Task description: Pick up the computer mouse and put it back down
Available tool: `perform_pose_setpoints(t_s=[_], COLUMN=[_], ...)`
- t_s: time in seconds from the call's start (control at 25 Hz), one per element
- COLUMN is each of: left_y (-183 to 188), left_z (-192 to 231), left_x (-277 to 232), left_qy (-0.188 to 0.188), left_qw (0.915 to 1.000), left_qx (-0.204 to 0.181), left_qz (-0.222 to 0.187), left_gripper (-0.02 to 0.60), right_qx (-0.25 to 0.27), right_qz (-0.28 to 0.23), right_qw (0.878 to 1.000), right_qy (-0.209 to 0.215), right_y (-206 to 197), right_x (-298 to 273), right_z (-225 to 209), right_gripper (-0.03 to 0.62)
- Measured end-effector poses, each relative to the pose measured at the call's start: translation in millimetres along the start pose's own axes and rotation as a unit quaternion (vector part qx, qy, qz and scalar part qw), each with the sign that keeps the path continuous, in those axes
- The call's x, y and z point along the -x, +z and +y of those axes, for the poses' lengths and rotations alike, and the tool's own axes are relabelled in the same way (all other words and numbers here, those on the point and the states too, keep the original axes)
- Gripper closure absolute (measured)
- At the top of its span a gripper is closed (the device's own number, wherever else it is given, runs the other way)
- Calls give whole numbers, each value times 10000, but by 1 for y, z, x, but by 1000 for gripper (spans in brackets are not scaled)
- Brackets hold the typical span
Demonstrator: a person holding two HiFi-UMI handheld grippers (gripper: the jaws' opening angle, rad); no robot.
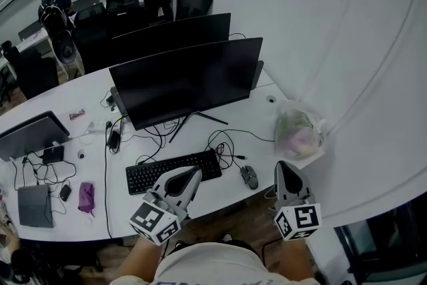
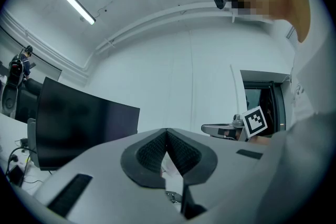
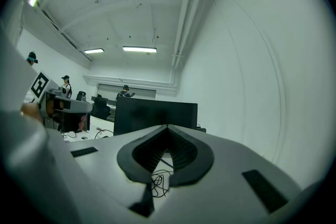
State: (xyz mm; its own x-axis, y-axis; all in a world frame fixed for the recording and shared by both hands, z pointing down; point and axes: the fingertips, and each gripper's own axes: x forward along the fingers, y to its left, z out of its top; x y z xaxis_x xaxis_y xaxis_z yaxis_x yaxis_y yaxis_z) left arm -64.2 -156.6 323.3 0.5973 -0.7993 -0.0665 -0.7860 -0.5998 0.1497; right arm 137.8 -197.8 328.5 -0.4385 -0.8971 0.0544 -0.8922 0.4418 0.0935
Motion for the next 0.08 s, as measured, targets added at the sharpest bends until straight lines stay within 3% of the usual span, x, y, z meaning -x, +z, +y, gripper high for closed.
perform_pose_setpoints(t_s=[0.08], left_y=[1], left_z=[-1], left_x=[0], left_qy=[-13], left_qw=[10000], left_qx=[-18], left_qz=[-5], left_gripper=[577], right_qx=[31], right_qz=[-13], right_qw=[10000], right_qy=[28], right_y=[0], right_x=[0], right_z=[0], right_gripper=[574])
